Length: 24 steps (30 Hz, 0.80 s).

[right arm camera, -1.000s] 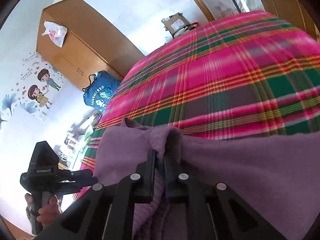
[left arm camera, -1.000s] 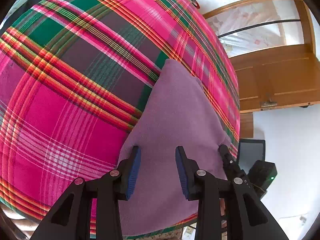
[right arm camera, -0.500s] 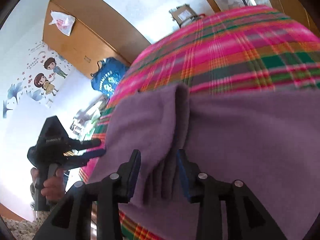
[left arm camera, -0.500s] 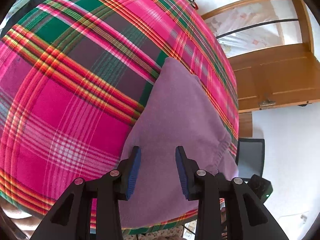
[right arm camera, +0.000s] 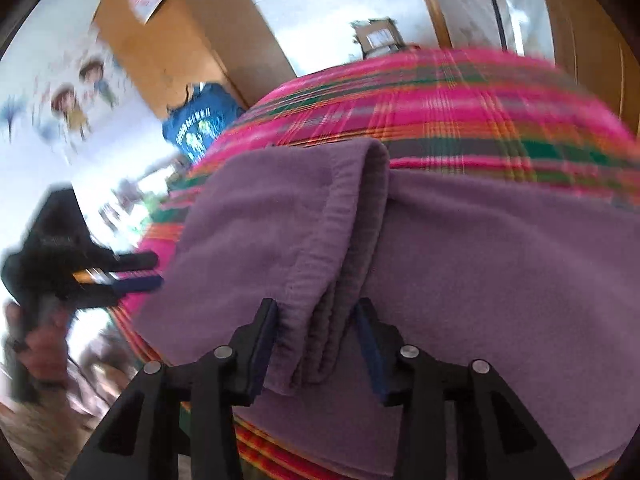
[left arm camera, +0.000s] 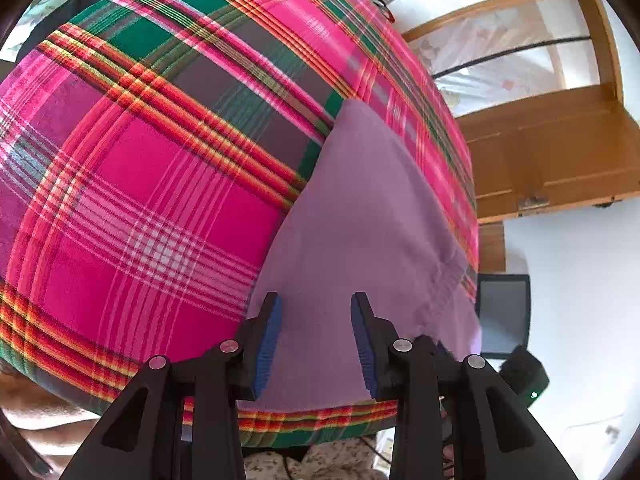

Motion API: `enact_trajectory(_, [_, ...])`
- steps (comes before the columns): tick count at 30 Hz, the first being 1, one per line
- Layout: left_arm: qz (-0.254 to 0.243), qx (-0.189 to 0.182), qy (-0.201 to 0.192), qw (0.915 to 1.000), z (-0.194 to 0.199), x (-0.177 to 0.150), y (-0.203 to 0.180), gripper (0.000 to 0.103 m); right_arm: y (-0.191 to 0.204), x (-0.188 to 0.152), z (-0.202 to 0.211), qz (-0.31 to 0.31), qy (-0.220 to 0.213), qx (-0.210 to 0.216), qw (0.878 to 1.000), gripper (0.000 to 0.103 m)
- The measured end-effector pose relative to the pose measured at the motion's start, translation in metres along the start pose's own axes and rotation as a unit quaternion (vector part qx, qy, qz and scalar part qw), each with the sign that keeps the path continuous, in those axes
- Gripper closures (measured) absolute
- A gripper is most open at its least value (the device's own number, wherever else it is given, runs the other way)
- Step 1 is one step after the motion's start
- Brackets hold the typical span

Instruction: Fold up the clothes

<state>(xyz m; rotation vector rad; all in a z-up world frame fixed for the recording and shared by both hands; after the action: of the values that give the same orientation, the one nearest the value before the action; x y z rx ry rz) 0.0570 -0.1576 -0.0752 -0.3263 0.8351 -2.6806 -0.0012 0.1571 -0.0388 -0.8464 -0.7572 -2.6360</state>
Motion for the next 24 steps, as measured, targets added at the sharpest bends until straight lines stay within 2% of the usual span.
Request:
enact_trajectory(4, [-0.016,0.011,-0.001,0.9998,-0.001,-0.006,0.0,0.066,0.002,-0.002,0.006,0.022,0.001,-0.021,1.0,0.062])
enact_trajectory(8, [-0.028,0.024,-0.003,0.9993,-0.001,-0.008,0.001,0.066,0.015,0.006,0.019,0.068,-0.028,-0.06,0.995,0.061])
enact_trajectory(10, [-0.033,0.031,-0.005,0.999,-0.002,-0.008,0.002,0.066,0.027,0.007,0.018,0.094,-0.034,-0.06,0.993,0.061])
enact_trajectory(15, [-0.044,0.042,-0.007,0.9981,-0.005,-0.006,0.001,0.066,0.028,-0.01,-0.001,0.107,0.002,-0.072,0.992,0.06])
enact_trajectory(19, [-0.042,0.042,-0.004,0.9982,-0.009,-0.002,-0.001,0.066,0.021,-0.014,0.003,0.079,-0.004,-0.045,0.996,0.06])
enact_trajectory(24, [-0.043,0.043,0.0,0.9982,-0.006,-0.002,0.002,0.066,0.022,-0.008,0.016,0.075,-0.024,-0.038,0.996,0.06])
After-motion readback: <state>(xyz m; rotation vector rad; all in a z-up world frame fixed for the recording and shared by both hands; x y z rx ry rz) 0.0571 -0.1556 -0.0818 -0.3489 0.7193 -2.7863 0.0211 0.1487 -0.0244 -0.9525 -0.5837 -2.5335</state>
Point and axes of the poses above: each gripper's, at about its wrist camera, not at the fingertips, and z roughly against the way its jaws point, y to its left, x to its top, the point moved 10 cm from there along -z, roughly the way its jaws point, and after that the axes turned 6 degrees about x, right-handed, at the moved point
